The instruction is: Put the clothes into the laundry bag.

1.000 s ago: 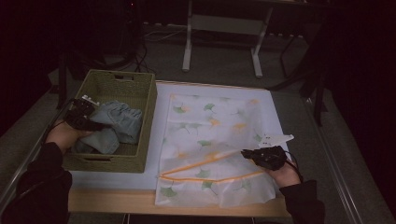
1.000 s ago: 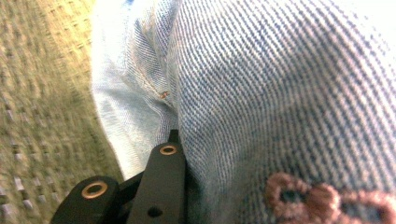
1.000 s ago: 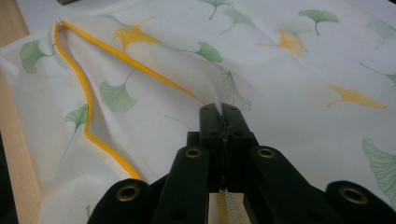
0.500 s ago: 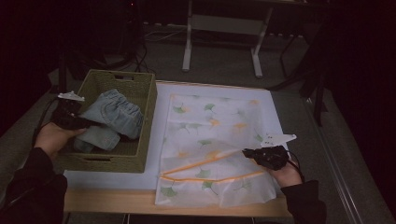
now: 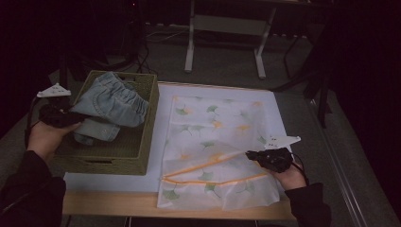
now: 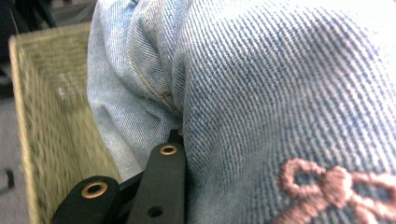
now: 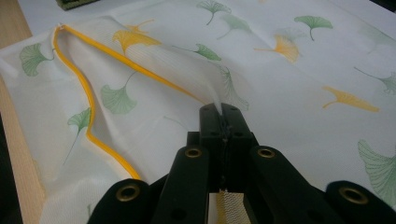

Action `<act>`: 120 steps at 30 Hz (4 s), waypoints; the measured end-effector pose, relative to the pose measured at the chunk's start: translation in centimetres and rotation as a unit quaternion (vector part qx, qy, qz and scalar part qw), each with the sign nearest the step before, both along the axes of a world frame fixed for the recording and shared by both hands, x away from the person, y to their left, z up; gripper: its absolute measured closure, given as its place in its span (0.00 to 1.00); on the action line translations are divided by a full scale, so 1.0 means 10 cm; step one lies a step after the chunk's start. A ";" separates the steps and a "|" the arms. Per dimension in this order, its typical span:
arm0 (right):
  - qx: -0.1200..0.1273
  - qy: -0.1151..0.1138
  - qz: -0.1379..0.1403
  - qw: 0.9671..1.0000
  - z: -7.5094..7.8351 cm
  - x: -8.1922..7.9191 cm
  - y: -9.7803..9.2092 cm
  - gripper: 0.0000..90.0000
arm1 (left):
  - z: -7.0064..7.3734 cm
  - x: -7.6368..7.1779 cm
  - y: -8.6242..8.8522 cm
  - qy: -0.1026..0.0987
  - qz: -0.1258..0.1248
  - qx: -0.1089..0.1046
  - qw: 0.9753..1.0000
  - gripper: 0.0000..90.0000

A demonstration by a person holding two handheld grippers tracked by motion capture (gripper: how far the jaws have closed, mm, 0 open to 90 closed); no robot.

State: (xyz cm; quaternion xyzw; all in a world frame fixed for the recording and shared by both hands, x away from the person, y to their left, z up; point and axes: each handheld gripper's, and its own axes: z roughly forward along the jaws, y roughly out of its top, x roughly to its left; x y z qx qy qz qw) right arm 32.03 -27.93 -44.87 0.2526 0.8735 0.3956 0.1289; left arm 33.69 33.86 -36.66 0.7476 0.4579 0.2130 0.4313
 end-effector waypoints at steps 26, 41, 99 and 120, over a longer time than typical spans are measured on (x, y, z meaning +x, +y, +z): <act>0.003 0.000 0.001 1.000 -0.01 0.00 -0.02 0.99 | 0.17 -0.18 -0.64 -0.065 -0.160 -0.125 0.977 0.84; 0.006 -0.008 -0.005 1.000 0.09 0.05 0.02 0.99 | 0.02 -0.38 -1.16 -0.056 -0.214 -0.112 0.969 0.84; 0.026 -0.052 -0.027 0.998 0.46 0.17 0.17 0.99 | -0.75 -0.52 -2.95 0.056 -0.371 -0.007 0.927 0.84; 0.024 -0.056 0.001 0.998 0.51 0.11 0.24 0.99 | -0.82 -0.22 -3.08 0.053 -0.270 0.005 0.961 0.84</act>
